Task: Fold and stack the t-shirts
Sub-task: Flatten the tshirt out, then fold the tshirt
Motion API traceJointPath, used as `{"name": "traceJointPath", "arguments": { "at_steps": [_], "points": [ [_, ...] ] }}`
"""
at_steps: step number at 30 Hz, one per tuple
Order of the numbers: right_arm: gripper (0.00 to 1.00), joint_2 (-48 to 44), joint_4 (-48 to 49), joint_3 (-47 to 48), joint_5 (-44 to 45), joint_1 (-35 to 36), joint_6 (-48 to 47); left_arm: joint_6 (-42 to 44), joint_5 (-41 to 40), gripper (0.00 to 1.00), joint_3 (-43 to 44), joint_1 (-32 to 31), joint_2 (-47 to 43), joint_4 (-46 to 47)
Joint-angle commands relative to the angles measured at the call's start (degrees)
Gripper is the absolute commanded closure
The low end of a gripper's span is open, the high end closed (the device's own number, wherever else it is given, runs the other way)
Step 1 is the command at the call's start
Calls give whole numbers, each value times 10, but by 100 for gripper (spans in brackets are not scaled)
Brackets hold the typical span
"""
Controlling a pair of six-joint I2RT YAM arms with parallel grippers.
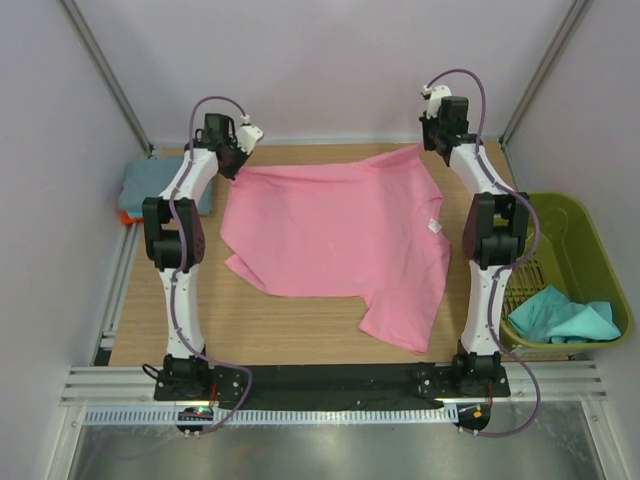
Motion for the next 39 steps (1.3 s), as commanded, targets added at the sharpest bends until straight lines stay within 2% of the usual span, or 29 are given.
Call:
{"name": "traceJointPath", "arguments": {
  "at_steps": [1,4,9,14,19,32,39],
  "points": [
    [99,-82,5,-39,-22,3,12,7,20,100,-43,10,-65,-15],
    [99,-109,-2,-70,-27,4,16,1,30,100,-77,10,-90,-16],
    [99,-126,-12,-96,-34,6,26,-9,54,100,-77,10,-103,-44],
    [99,-147,-10,-113,-30,8,26,-24,122,100,-3,9,-88,-125],
    [99,-160,-11,-109,-27,8,24,-5,126,100,61,3,-66,-176],
    [99,-211,-25,-118,-30,8,40,65,110,100,52,6,-70,-212],
    [99,-249,-32,-162,-28,8,40,82,115,100,54,9,-77,-241]
  ]
}}
